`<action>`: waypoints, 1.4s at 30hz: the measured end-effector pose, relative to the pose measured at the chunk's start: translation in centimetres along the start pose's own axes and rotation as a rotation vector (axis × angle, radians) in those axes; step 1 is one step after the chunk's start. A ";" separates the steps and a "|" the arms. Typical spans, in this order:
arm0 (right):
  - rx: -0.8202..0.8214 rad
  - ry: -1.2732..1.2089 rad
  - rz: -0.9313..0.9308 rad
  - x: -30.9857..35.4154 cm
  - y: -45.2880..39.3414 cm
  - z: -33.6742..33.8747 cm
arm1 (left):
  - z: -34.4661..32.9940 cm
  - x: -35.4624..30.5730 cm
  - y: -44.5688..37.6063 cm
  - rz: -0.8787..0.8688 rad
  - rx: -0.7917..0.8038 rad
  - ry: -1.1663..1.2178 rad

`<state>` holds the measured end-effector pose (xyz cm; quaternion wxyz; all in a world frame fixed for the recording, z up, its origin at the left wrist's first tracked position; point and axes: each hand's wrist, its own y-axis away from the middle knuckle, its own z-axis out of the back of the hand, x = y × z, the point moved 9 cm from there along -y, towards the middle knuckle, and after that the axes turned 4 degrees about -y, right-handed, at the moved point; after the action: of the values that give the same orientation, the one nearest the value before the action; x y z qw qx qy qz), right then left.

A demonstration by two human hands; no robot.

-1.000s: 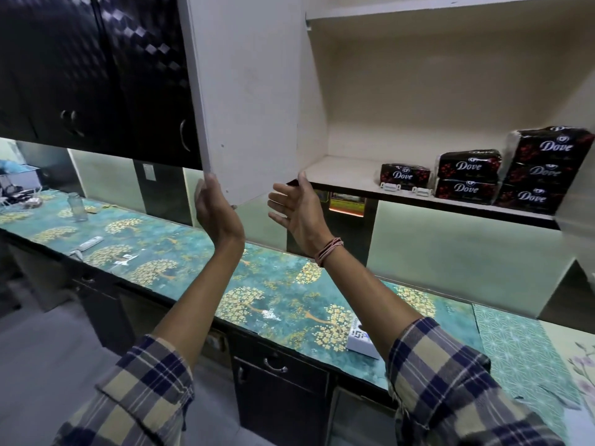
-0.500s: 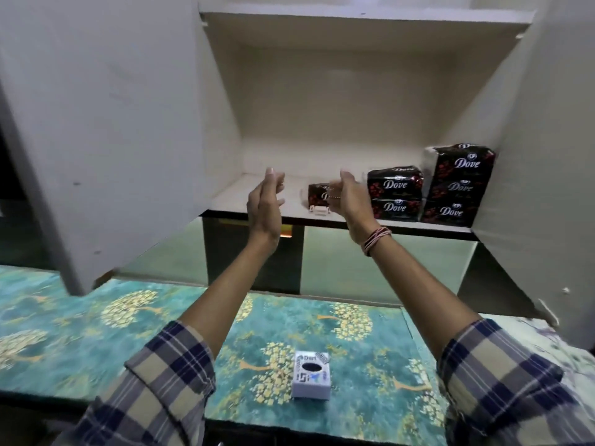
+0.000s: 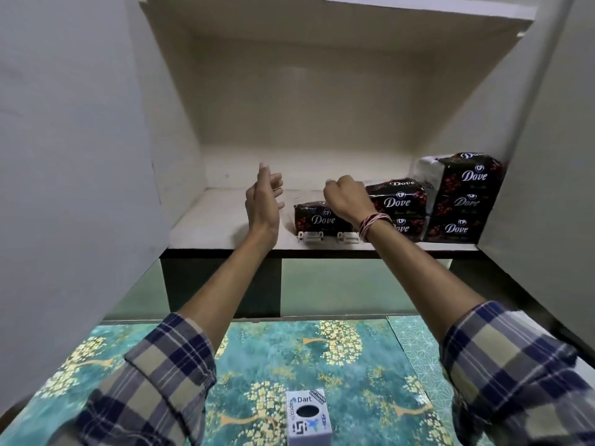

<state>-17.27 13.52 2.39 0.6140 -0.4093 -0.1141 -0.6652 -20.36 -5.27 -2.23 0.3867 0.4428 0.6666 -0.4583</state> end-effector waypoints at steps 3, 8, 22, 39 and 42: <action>0.020 0.057 -0.025 -0.2 -0.7 -1.1 | 0.0 0.7 -0.9 0.018 -0.006 -0.001; 0.087 0.152 -0.081 -0.6 -2.1 -2.2 | 0.0 1.4 -1.7 0.048 -0.012 -0.002; 0.296 0.345 -0.150 -2.3 -4.5 -5.5 | 1.6 2.0 -2.4 0.053 -0.044 -0.018; 0.618 -0.120 -0.486 -2.4 -4.2 -8.1 | 3.5 1.4 -2.8 0.044 -0.097 0.009; 0.711 -0.287 -0.561 -2.6 -3.3 -9.1 | 4.2 0.7 -2.8 0.029 -0.116 0.032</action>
<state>-24.18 10.16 -4.05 0.4908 -0.2150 -0.5244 -0.6617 -22.78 -9.63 -3.33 0.4076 0.4364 0.6916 -0.4064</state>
